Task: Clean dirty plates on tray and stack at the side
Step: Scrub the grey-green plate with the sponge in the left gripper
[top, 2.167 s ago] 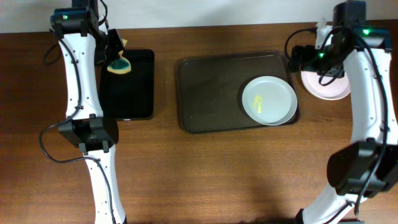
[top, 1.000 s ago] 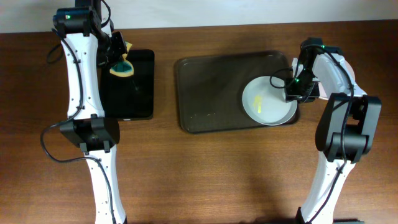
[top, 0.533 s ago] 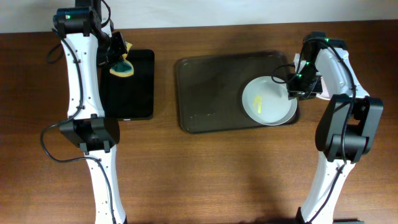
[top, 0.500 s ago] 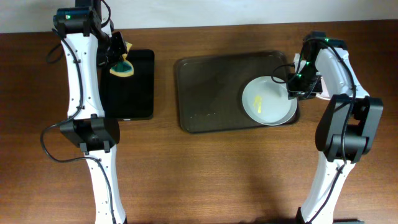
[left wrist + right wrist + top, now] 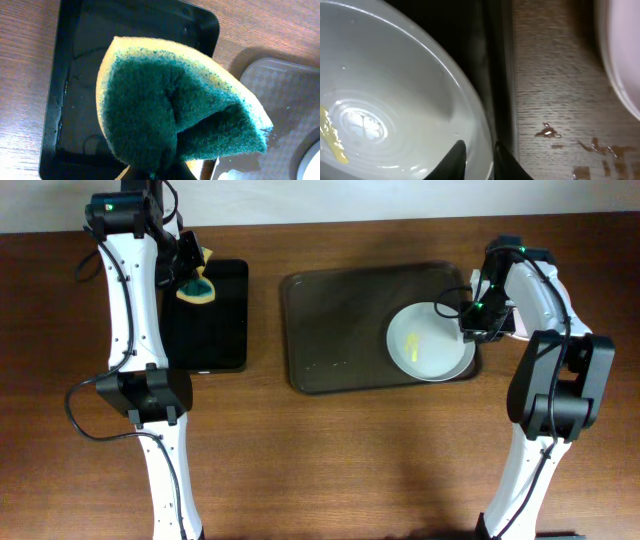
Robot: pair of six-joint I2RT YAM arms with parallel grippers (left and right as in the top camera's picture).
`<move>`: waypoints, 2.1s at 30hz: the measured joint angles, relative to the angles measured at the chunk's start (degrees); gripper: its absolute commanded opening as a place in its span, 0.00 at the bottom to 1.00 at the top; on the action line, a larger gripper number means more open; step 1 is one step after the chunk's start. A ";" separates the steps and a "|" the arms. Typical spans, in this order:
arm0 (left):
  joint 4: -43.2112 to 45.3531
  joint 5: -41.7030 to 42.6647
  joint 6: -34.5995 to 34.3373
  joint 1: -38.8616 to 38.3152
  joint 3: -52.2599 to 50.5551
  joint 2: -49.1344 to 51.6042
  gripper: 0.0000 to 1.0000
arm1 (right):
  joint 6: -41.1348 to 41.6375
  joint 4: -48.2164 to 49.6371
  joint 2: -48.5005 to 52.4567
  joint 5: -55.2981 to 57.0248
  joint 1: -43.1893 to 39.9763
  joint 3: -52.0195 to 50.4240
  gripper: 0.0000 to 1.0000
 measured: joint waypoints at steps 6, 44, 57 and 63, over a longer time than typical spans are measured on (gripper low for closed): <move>0.00 0.00 0.00 0.00 0.00 0.00 0.00 | 0.07 -0.46 0.00 -4.92 0.22 -0.04 0.22; 27.54 8.24 -10.93 -31.78 -29.38 0.00 0.00 | 15.17 16.15 -2.19 -13.60 14.49 -10.03 0.04; 29.94 6.38 -13.88 -32.61 -34.53 0.00 0.00 | 15.39 16.17 -2.14 -14.01 14.51 -10.08 0.04; 28.70 1.01 -14.91 -33.14 -35.06 0.00 0.00 | 15.39 16.41 -2.10 -14.40 14.53 -10.12 0.04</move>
